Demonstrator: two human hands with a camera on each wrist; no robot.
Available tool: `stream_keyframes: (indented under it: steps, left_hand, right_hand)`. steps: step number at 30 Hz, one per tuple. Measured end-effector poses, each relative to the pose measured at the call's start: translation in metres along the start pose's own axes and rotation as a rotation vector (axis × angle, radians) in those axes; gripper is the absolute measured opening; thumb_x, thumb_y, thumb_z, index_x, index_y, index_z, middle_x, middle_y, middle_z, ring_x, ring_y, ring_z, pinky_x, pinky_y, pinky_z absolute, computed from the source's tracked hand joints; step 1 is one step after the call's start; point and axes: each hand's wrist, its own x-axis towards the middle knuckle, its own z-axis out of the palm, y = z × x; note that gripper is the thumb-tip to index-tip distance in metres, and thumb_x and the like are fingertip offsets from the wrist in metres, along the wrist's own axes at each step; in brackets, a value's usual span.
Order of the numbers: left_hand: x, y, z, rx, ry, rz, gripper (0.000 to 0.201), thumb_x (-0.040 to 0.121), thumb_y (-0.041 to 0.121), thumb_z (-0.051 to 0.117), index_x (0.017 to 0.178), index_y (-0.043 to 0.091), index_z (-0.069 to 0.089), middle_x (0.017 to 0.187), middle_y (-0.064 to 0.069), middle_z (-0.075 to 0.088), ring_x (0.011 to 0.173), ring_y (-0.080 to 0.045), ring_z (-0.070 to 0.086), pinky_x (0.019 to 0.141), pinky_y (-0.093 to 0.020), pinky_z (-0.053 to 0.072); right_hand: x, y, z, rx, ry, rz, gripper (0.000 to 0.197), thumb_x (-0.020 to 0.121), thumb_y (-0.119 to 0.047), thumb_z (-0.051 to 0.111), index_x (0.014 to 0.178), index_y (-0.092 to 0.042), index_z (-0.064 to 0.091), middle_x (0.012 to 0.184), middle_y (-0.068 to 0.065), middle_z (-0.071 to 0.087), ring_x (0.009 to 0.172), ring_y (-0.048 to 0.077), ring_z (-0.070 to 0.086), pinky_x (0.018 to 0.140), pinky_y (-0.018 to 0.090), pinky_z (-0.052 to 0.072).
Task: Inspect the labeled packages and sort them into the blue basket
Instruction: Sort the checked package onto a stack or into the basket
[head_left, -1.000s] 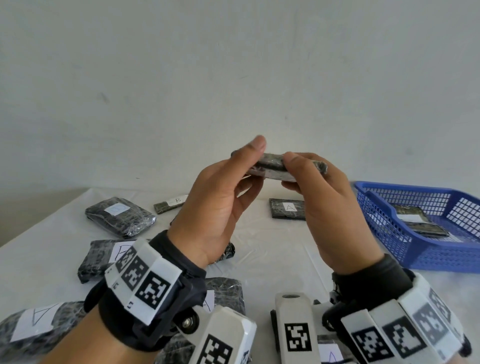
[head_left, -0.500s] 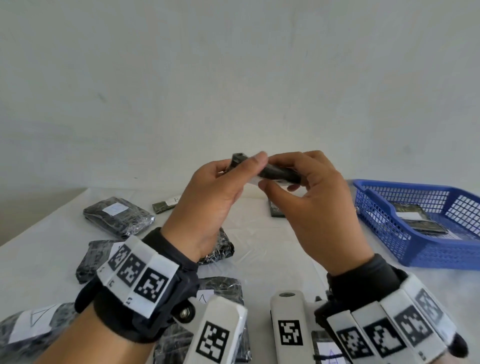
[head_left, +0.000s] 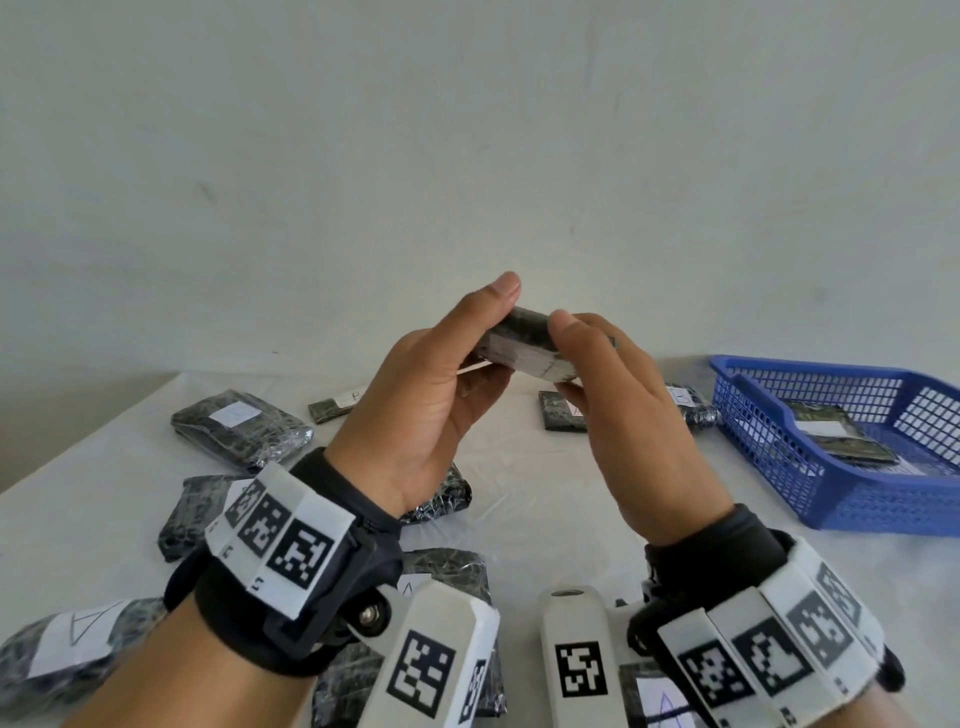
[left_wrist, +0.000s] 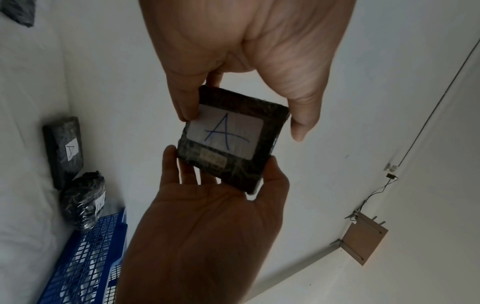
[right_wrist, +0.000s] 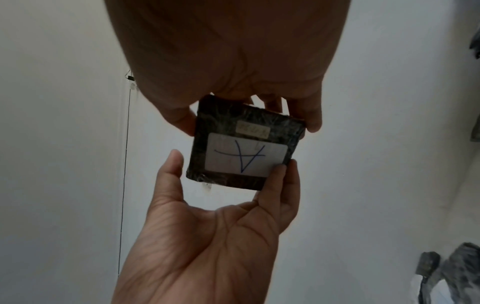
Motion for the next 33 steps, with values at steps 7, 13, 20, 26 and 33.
stream_keyframes:
  steps: [7, 13, 20, 26, 33]
  left_hand:
    - [-0.002, -0.001, 0.005, -0.032, 0.007, 0.015, 0.027, 0.078, 0.046, 0.067, 0.061, 0.027, 0.078, 0.078, 0.006, 0.071, 0.087, -0.008, 0.066, 0.104, -0.033, 0.051]
    - [-0.002, 0.002, 0.004, -0.078, 0.041, -0.007, 0.025, 0.079, 0.047, 0.068, 0.067, 0.029, 0.081, 0.088, -0.002, 0.072, 0.100, -0.017, 0.068, 0.104, -0.035, 0.056]
    - [0.002, 0.002, 0.001, -0.104, 0.113, -0.060, 0.036, 0.085, 0.045, 0.069, 0.103, 0.013, 0.072, 0.104, -0.017, 0.068, 0.108, -0.029, 0.070, 0.103, -0.042, 0.057]
    - [0.007, 0.001, -0.009, -0.034, 0.145, -0.139, 0.040, 0.095, 0.044, 0.066, 0.111, 0.008, 0.071, 0.116, -0.022, 0.068, 0.112, -0.034, 0.071, 0.095, -0.042, 0.061]
    - [0.007, -0.009, -0.006, 0.273, 0.087, 0.039, 0.089, 0.059, 0.065, 0.085, 0.126, 0.010, 0.065, 0.106, -0.001, 0.070, 0.110, -0.012, 0.066, 0.108, -0.047, 0.052]
  right_hand:
    - [0.001, -0.001, -0.003, 0.062, 0.014, -0.034, 0.032, 0.080, -0.063, 0.050, 0.080, -0.038, 0.070, 0.091, -0.014, 0.066, 0.100, 0.008, 0.061, 0.111, 0.054, 0.045]
    - [0.002, 0.003, -0.010, 0.073, -0.013, -0.016, 0.048, 0.089, -0.064, 0.047, 0.096, -0.025, 0.073, 0.111, 0.007, 0.072, 0.118, 0.024, 0.063, 0.113, 0.057, 0.042]
    - [0.003, 0.000, -0.014, 0.084, -0.062, 0.005, 0.040, 0.099, -0.055, 0.042, 0.103, -0.040, 0.079, 0.115, -0.006, 0.076, 0.122, 0.016, 0.064, 0.115, 0.046, 0.043]
    - [0.006, 0.003, -0.017, -0.267, 0.027, -0.102, 0.019, 0.100, -0.039, 0.067, 0.114, -0.028, 0.074, 0.103, 0.006, 0.074, 0.091, 0.025, 0.066, 0.084, 0.044, 0.055]
    - [0.001, 0.005, -0.009, -0.531, 0.042, -0.223, 0.025, 0.090, -0.025, 0.079, 0.113, -0.036, 0.076, 0.100, -0.006, 0.056, 0.103, 0.022, 0.059, 0.089, 0.032, 0.050]
